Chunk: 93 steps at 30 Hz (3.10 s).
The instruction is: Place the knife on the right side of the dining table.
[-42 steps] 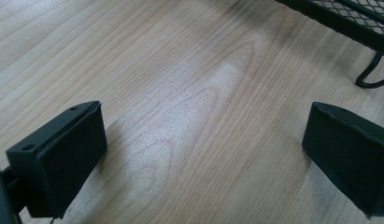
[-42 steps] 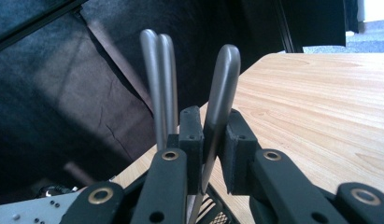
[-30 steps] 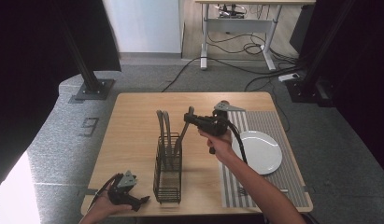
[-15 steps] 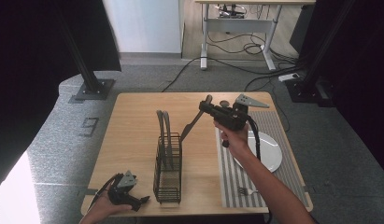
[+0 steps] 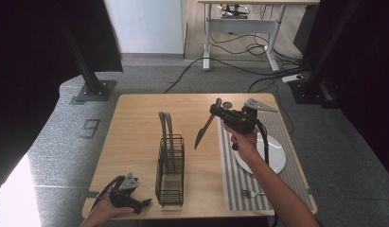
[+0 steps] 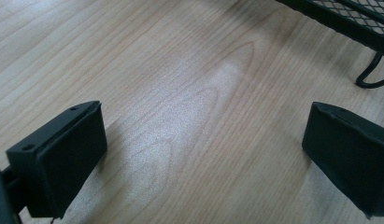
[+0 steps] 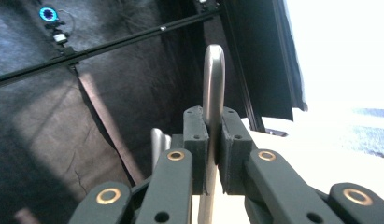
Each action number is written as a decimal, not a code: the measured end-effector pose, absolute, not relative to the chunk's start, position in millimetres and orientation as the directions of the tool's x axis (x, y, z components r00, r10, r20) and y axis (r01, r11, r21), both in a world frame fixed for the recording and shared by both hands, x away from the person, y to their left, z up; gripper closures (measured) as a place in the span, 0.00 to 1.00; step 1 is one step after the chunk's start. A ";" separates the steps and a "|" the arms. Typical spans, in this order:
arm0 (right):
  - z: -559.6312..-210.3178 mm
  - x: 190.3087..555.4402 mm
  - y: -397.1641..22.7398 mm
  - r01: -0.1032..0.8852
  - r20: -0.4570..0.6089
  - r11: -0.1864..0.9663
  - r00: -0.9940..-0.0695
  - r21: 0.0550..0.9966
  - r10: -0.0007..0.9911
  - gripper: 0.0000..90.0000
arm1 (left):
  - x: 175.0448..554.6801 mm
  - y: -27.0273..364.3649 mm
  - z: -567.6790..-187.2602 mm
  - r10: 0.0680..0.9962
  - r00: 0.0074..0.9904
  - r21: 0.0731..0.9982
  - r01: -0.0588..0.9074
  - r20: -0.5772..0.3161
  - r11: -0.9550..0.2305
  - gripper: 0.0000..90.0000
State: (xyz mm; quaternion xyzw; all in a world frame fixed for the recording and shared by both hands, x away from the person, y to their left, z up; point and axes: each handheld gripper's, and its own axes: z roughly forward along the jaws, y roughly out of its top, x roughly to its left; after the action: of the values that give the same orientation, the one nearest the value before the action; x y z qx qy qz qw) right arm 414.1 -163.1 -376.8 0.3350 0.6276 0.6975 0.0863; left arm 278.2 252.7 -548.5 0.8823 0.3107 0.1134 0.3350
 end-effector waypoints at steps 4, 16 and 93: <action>-388.5 421.0 -166.5 0.301 0.360 -0.199 -0.745 0.933 0.562 0.92 | 278.2 252.8 -548.5 0.624 0.781 0.661 0.472 -0.007 -0.583 0.00; -406.7 433.8 -170.3 0.328 0.368 -0.180 -0.709 0.927 0.601 0.92 | 278.1 252.6 -548.6 0.625 0.780 0.662 0.473 -0.009 -0.581 0.00; -431.3 514.9 -237.9 0.263 0.332 -0.241 -0.399 0.934 0.854 0.92 | 278.5 252.9 -548.5 0.622 0.783 0.661 0.471 -0.008 -0.584 0.00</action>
State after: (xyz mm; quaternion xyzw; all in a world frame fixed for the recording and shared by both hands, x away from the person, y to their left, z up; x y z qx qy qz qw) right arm 514.9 -237.9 -431.3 0.4924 0.5673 0.6147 0.2406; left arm 278.5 252.9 -548.5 0.8827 0.3097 0.1129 0.3349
